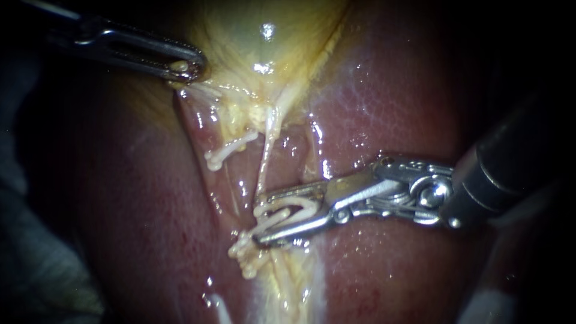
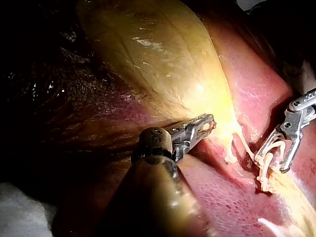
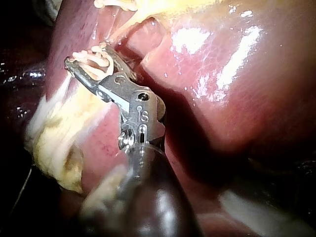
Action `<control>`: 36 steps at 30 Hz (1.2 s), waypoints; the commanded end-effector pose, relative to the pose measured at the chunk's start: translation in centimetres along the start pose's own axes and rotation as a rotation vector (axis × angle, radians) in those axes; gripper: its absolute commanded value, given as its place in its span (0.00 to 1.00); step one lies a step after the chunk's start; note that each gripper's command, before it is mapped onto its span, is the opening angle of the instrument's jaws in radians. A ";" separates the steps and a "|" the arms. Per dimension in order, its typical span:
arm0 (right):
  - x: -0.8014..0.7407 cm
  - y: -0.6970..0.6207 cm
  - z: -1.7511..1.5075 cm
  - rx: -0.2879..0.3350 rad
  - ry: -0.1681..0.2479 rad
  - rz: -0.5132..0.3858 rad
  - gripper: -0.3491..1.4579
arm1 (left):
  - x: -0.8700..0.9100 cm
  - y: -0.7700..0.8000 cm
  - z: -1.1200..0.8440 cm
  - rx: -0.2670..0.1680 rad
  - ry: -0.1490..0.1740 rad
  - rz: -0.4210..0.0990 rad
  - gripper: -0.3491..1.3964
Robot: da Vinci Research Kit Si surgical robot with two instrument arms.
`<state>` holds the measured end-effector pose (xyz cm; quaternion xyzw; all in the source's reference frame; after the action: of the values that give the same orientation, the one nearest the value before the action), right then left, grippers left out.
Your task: Clipping second clip right tube
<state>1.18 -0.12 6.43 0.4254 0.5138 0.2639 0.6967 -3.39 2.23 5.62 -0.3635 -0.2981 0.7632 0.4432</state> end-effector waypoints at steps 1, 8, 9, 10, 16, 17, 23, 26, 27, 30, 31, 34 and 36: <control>0.01 -0.01 -0.01 0.001 -0.001 0.002 0.44 | 0.00 0.00 0.00 0.000 0.000 0.000 0.00; 0.07 -0.07 -0.21 0.012 -0.003 0.007 0.44 | 0.00 0.00 0.00 0.000 0.000 0.000 0.00; 0.08 -0.08 -0.26 0.015 -0.004 0.009 0.44 | 0.00 0.00 0.00 0.000 0.000 0.000 0.00; 0.09 -0.09 -0.29 0.017 -0.004 0.009 0.44 | 0.00 0.00 0.00 0.000 0.000 0.000 0.00; 0.14 -0.10 -0.55 0.036 -0.011 0.015 0.44 | 0.00 0.00 0.00 0.000 0.000 0.000 0.00; 0.14 -0.09 -0.57 0.034 -0.010 0.015 0.44 | 0.00 0.00 0.00 0.000 0.000 0.000 0.00; 0.11 0.01 -0.66 0.020 -0.019 0.013 0.44 | 0.00 0.00 0.00 0.000 0.000 0.000 0.00; 0.09 0.08 -0.67 0.008 -0.027 0.012 0.44 | 0.00 0.00 0.00 0.000 0.000 0.000 0.00; 0.08 0.10 -0.67 0.006 -0.030 0.011 0.44 | 0.00 0.00 0.00 0.000 0.000 0.000 0.00; 0.02 0.18 -0.64 -0.015 -0.041 0.018 0.44 | 0.00 0.00 0.00 0.000 0.000 0.000 0.00; 0.00 0.21 -0.63 -0.020 -0.046 0.023 0.44 | 0.00 0.00 0.00 0.000 0.000 0.000 0.00; -0.07 0.29 -0.57 -0.034 -0.054 0.030 0.44 | 0.00 0.00 0.00 0.000 0.000 0.000 0.00; -0.10 0.34 -0.51 -0.038 -0.053 0.044 0.44 | 0.00 0.00 0.00 0.000 0.000 0.000 0.00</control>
<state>0.71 0.12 6.74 0.4299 0.4796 0.2795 0.7121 -3.39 2.24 5.62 -0.3635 -0.2980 0.7633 0.4431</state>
